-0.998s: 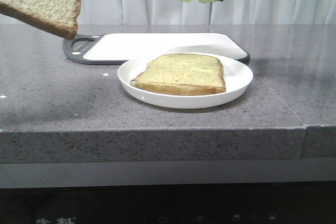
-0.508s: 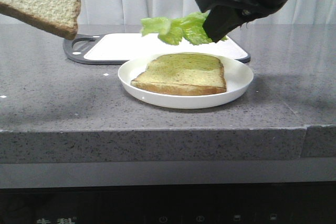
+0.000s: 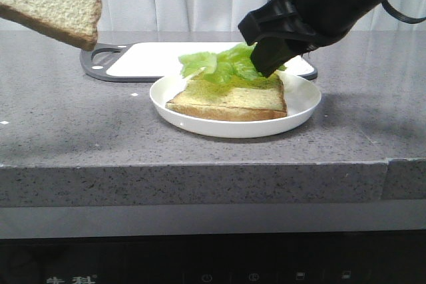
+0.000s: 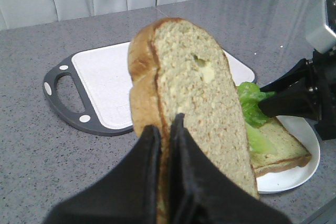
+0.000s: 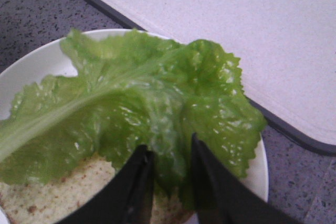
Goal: Left arm grabs bread, right arm adds lettuce
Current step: 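Carry the lettuce with the right gripper and lower it onto the bread, then open the right gripper and raise it away from the plate, then move the held bread slice over the lettuce and lower it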
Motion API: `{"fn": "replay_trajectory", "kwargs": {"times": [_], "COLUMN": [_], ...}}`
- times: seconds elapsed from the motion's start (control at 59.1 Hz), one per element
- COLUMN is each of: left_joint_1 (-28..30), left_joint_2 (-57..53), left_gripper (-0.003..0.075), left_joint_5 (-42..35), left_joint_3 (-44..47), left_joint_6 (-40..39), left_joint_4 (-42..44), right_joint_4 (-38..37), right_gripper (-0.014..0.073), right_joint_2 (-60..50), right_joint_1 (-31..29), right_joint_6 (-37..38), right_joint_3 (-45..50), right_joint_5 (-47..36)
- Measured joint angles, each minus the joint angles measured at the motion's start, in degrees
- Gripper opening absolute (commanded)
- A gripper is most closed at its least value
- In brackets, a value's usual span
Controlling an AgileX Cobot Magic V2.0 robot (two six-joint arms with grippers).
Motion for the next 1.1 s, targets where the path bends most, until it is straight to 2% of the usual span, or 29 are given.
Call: {"fn": "replay_trajectory", "kwargs": {"times": [0.102, 0.203, 0.524, 0.592, 0.626, 0.677, 0.761, 0.846, 1.1], "left_joint_1": [0.0, 0.0, 0.0, 0.0, 0.0, 0.0, 0.0, 0.0, 0.0], "left_joint_2": [0.0, 0.0, 0.0, 0.0, 0.0, 0.0, 0.0, 0.0, 0.0], "left_gripper": [-0.0021, -0.0021, -0.0021, -0.0021, -0.0021, -0.0021, -0.0021, -0.0021, -0.0020], "left_joint_5": [0.0, 0.0, 0.0, 0.0, 0.0, 0.0, 0.0, 0.0, 0.0], "left_joint_3": [0.0, 0.0, 0.0, 0.0, 0.0, 0.0, 0.0, 0.0, 0.0], "left_joint_6": [0.0, 0.0, 0.0, 0.0, 0.0, 0.0, 0.0, 0.0, 0.0], "left_joint_4": [0.0, 0.0, 0.0, 0.0, 0.0, 0.0, -0.1, -0.5, -5.4], "right_joint_4": [0.0, 0.0, 0.1, 0.1, 0.1, 0.1, 0.1, 0.1, 0.1], "right_gripper": [0.0482, 0.0538, 0.0544, 0.0495, 0.0443, 0.0344, 0.0118, -0.0071, -0.0061], "right_joint_2": [-0.1, -0.8, -7.3, -9.2, -10.2, -11.7, -13.7, -16.1, -26.6], "right_joint_1": [0.0, 0.0, -0.8, -1.7, -2.4, -3.3, -4.4, -5.2, -5.5], "right_joint_6": [0.0, 0.0, 0.0, 0.0, 0.0, 0.0, 0.0, 0.0, 0.0], "right_joint_3": [0.0, 0.0, 0.0, 0.0, 0.0, 0.0, 0.0, 0.0, 4.9], "right_joint_5": [0.0, 0.1, 2.6, 4.3, 5.1, 6.0, 6.7, 7.4, 6.7]}}
